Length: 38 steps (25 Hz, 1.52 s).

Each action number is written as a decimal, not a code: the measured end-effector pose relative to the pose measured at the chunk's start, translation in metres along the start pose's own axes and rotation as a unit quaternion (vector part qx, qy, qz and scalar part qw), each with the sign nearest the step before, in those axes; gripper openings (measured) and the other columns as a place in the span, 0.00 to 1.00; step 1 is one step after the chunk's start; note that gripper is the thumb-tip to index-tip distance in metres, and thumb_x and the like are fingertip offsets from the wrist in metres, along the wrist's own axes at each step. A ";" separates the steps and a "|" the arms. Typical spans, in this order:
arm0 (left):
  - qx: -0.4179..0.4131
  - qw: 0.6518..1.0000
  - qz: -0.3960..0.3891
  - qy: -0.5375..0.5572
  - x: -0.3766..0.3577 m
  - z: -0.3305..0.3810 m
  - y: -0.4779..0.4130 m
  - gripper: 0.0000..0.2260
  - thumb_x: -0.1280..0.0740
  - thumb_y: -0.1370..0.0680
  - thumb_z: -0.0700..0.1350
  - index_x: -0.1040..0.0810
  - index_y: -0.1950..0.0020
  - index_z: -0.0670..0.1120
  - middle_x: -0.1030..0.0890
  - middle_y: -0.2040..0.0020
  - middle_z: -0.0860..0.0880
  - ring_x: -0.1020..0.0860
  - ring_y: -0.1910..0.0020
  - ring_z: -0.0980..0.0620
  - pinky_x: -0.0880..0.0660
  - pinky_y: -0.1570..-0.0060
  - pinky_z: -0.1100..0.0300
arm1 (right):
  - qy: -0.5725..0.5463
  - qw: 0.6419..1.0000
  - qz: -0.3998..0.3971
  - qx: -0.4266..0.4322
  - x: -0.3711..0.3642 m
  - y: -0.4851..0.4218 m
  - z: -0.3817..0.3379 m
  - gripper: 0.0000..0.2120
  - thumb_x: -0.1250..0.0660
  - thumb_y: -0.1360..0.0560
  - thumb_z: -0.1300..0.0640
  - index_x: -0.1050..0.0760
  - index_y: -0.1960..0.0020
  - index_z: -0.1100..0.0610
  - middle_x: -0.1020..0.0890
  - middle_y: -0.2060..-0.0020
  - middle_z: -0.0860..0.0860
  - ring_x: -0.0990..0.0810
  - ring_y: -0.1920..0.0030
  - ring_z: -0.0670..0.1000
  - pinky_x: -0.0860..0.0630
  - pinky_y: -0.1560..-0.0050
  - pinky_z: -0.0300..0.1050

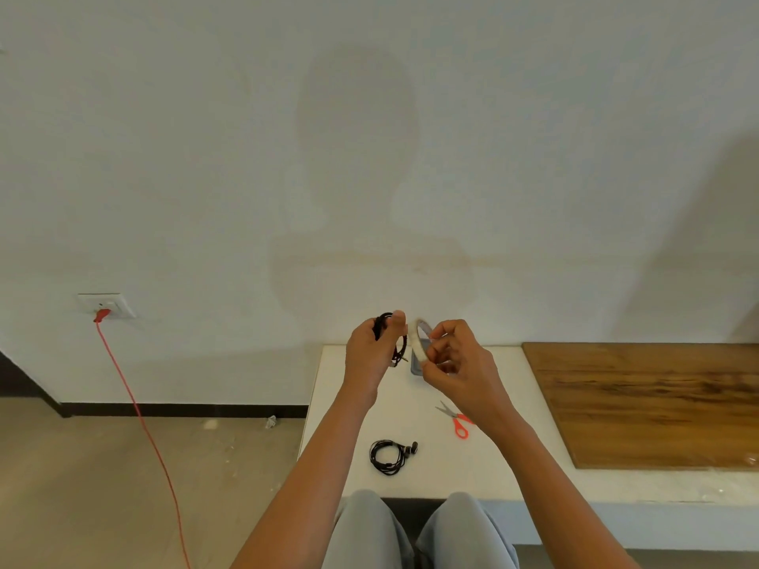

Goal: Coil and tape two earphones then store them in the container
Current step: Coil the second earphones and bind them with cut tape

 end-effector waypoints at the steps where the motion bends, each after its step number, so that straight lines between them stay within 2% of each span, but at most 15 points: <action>1: 0.019 0.999 -0.023 0.012 -0.005 -0.002 0.000 0.20 0.35 0.24 0.60 0.18 0.52 0.43 0.17 0.56 0.42 0.23 0.60 0.51 0.26 0.58 0.53 | 0.000 1.000 -0.013 0.006 -0.002 0.000 -0.001 0.16 0.31 0.28 0.65 0.32 0.46 0.51 0.19 0.62 0.51 0.20 0.61 0.48 0.21 0.57 0.39; 4: 0.081 0.986 -0.074 0.125 -0.020 -0.005 0.007 0.11 0.34 0.22 0.48 0.17 0.53 0.41 0.18 0.66 0.50 0.24 0.71 0.58 0.27 0.65 0.61 | 0.003 0.999 -0.053 0.007 -0.008 0.001 0.000 0.20 0.33 0.28 0.63 0.34 0.43 0.45 0.20 0.57 0.50 0.17 0.58 0.50 0.20 0.53 0.46; 6: 0.096 0.977 -0.098 0.164 -0.027 0.000 0.015 0.09 0.35 0.21 0.43 0.17 0.53 0.40 0.19 0.69 0.53 0.26 0.77 0.60 0.28 0.71 0.64 | 0.021 0.997 -0.079 0.003 -0.012 -0.002 0.001 0.26 0.34 0.28 0.63 0.36 0.38 0.41 0.20 0.53 0.51 0.17 0.57 0.52 0.19 0.52 0.48; 8: 0.089 0.978 -0.100 0.157 -0.030 0.003 0.018 0.10 0.37 0.20 0.43 0.18 0.55 0.41 0.20 0.72 0.55 0.28 0.77 0.59 0.29 0.73 0.65 | 0.044 0.994 -0.098 -0.004 -0.016 -0.006 0.003 0.30 0.36 0.27 0.63 0.39 0.32 0.39 0.20 0.50 0.50 0.18 0.56 0.53 0.19 0.51 0.46; 12: 0.083 0.983 -0.085 0.143 -0.027 0.002 0.015 0.09 0.35 0.22 0.42 0.18 0.61 0.44 0.28 0.75 0.54 0.34 0.71 0.55 0.29 0.67 0.60 | 0.008 0.998 -0.055 -0.009 -0.010 -0.009 0.001 0.23 0.35 0.24 0.60 0.33 0.33 0.43 0.19 0.51 0.48 0.17 0.57 0.49 0.20 0.54 0.37; 14: 0.087 0.983 -0.082 0.142 -0.024 -0.001 0.013 0.07 0.34 0.24 0.42 0.18 0.60 0.44 0.29 0.75 0.54 0.34 0.70 0.55 0.30 0.64 0.59 | -0.015 0.999 -0.036 0.006 -0.007 -0.005 -0.006 0.22 0.33 0.25 0.61 0.29 0.37 0.41 0.18 0.53 0.47 0.17 0.57 0.47 0.21 0.55 0.35; 18: 0.097 0.977 -0.093 0.168 -0.024 -0.003 0.012 0.05 0.33 0.25 0.38 0.19 0.52 0.41 0.29 0.72 0.52 0.32 0.71 0.55 0.28 0.66 0.60 | -0.025 0.999 0.003 0.029 -0.001 -0.001 -0.017 0.24 0.29 0.28 0.65 0.26 0.47 0.36 0.18 0.56 0.40 0.18 0.58 0.40 0.24 0.58 0.29; 24: 0.080 0.978 -0.082 0.173 -0.021 0.000 0.014 0.01 0.31 0.24 0.41 0.20 0.54 0.44 0.23 0.69 0.53 0.28 0.73 0.58 0.27 0.65 0.62 | -0.046 0.998 0.032 0.022 0.005 -0.002 -0.010 0.17 0.27 0.29 0.63 0.21 0.47 0.44 0.16 0.57 0.42 0.17 0.59 0.42 0.21 0.57 0.34; 27: 0.024 0.992 -0.072 0.101 -0.016 0.006 0.012 0.02 0.31 0.24 0.42 0.20 0.53 0.46 0.22 0.66 0.52 0.25 0.65 0.57 0.29 0.61 0.62 | -0.021 0.999 0.026 0.014 0.006 -0.007 -0.008 0.13 0.32 0.24 0.55 0.25 0.43 0.42 0.16 0.62 0.43 0.17 0.60 0.46 0.21 0.57 0.37; 29: -0.011 0.996 -0.074 0.048 -0.015 0.012 0.013 0.01 0.32 0.24 0.42 0.21 0.53 0.47 0.21 0.63 0.51 0.24 0.62 0.56 0.28 0.64 0.64 | 0.004 1.000 0.008 0.004 0.006 -0.014 -0.008 0.14 0.35 0.22 0.54 0.29 0.39 0.42 0.17 0.63 0.45 0.19 0.61 0.46 0.23 0.60 0.34; 33: -0.031 0.995 -0.086 0.026 -0.017 0.014 0.017 0.02 0.32 0.23 0.43 0.22 0.52 0.50 0.19 0.60 0.50 0.22 0.60 0.54 0.27 0.63 0.64 | 0.013 1.000 -0.003 0.008 0.009 -0.023 -0.011 0.13 0.32 0.24 0.56 0.24 0.43 0.44 0.18 0.56 0.47 0.19 0.60 0.43 0.21 0.61 0.33; 38: -0.067 0.993 -0.093 0.000 -0.019 0.018 0.018 0.02 0.33 0.22 0.45 0.21 0.51 0.50 0.21 0.64 0.56 0.24 0.65 0.61 0.28 0.63 0.68 | 0.026 0.999 0.024 0.007 0.016 -0.026 -0.007 0.09 0.31 0.25 0.56 0.22 0.47 0.45 0.18 0.55 0.40 0.19 0.57 0.37 0.25 0.58 0.27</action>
Point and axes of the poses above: each hand's wrist, its own y-axis away from the middle knuckle, its own x-axis out of the back of the hand, z = x × y, the point moved 10 cm from there along -y, towards the middle knuckle
